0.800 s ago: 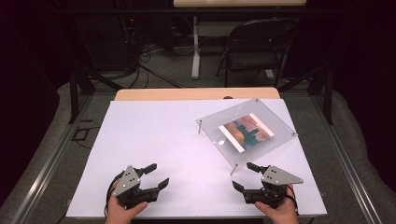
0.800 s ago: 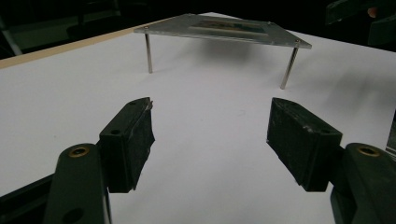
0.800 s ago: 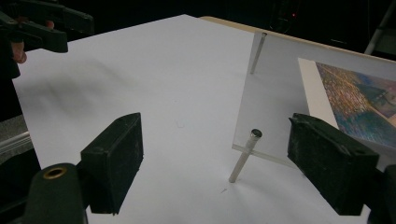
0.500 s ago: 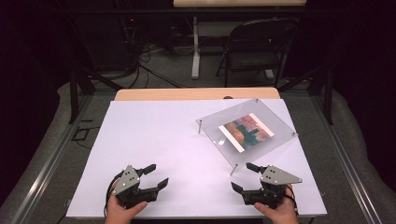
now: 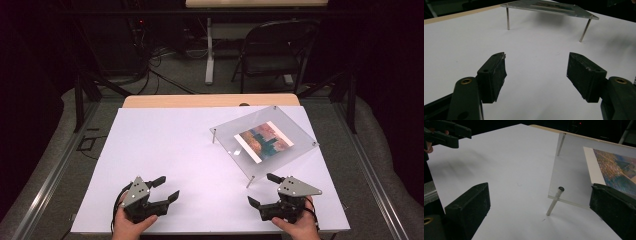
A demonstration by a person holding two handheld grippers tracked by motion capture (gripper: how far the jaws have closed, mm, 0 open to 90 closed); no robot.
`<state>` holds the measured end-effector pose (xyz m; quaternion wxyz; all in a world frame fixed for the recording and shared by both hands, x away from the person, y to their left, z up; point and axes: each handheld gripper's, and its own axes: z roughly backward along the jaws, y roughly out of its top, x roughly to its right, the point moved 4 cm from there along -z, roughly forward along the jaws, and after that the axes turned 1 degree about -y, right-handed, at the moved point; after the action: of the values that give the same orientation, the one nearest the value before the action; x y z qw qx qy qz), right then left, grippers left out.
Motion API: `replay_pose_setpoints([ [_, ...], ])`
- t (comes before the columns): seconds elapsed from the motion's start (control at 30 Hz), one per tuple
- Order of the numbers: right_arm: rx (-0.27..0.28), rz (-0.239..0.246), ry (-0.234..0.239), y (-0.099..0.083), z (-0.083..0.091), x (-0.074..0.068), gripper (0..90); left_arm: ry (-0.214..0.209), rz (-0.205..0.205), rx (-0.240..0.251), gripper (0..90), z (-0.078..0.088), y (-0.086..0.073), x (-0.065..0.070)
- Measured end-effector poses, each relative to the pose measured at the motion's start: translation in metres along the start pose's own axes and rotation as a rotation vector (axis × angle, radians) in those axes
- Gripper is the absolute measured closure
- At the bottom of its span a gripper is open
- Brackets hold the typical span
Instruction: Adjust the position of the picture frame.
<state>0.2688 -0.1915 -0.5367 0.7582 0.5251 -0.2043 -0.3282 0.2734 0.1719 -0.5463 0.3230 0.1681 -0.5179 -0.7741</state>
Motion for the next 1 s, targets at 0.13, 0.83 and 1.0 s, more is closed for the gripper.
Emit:
replay_pose_setpoints([
  [0.13,-0.003,0.004,0.000,0.000,-0.001,-0.001,0.0,0.007,0.019,-0.009,31.8,-0.002,0.001,-0.002],
  [0.83,-0.002,-0.002,-0.024,-0.001,0.002,0.004,8.4,-0.017,0.050,-0.059,32.1,-0.046,0.046,-0.019],
  [1.0,0.009,-0.001,-0.029,-0.001,0.003,0.006,14.2,-0.021,0.056,-0.065,34.5,-0.056,0.055,-0.020],
])
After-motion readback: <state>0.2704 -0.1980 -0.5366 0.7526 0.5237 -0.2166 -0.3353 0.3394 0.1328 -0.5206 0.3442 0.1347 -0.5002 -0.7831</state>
